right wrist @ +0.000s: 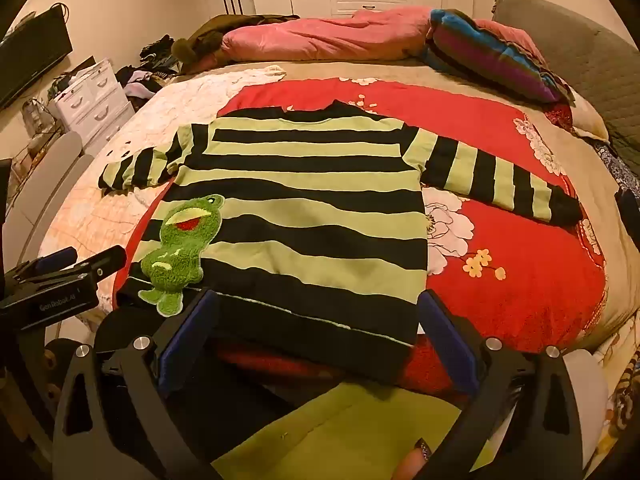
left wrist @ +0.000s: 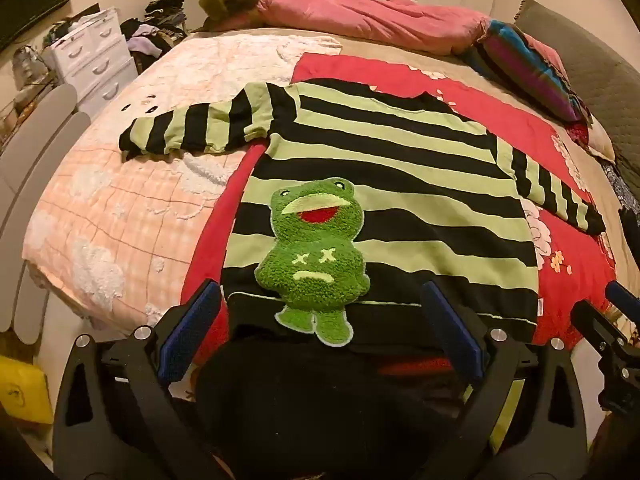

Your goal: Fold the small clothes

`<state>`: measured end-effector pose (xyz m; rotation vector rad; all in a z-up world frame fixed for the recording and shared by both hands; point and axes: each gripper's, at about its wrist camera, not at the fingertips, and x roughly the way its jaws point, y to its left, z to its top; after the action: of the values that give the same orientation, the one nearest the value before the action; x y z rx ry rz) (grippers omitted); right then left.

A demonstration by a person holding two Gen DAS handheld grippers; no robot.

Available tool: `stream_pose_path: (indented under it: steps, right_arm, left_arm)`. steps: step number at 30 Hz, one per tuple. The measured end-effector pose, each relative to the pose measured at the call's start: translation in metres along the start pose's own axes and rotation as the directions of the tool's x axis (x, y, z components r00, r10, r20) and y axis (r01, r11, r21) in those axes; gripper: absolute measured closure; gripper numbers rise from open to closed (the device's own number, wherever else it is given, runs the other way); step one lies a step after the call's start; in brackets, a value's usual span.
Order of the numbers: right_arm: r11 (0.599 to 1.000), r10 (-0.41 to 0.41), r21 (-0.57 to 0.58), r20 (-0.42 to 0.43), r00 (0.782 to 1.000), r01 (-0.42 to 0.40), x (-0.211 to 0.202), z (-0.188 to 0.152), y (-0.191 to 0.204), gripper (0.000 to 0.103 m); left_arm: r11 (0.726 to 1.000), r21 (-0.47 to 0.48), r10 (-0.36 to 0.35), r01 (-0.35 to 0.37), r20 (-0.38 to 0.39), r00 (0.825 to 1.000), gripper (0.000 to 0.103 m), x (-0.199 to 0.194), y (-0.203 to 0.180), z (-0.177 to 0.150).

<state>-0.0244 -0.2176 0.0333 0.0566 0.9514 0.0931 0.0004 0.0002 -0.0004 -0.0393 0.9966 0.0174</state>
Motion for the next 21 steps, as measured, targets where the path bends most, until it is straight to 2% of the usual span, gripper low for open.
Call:
stream_pose_path:
  steps: [7,8,21]
  right_arm:
    - [1.0,0.002,-0.004,-0.009,1.0,-0.002,-0.0007,-0.0006,0.0018,0.004]
    - [1.0,0.002,-0.004,-0.01,1.0,-0.002,-0.0007,-0.0002,0.0018,0.004]
    - [1.0,-0.004,0.0,0.003,1.0,0.004,-0.0012,0.0009,0.0022,0.004]
  left_arm:
    - [1.0,0.001,0.019,-0.019,0.008,1.0,0.009,-0.0011,-0.0008,0.0023]
    - [1.0,0.003,0.001,-0.001,0.001,1.0,0.009,0.0026,-0.0043,0.0005]
    - [1.0,0.019,-0.01,0.01,0.009,1.0,0.009,-0.0002,-0.0057,-0.003]
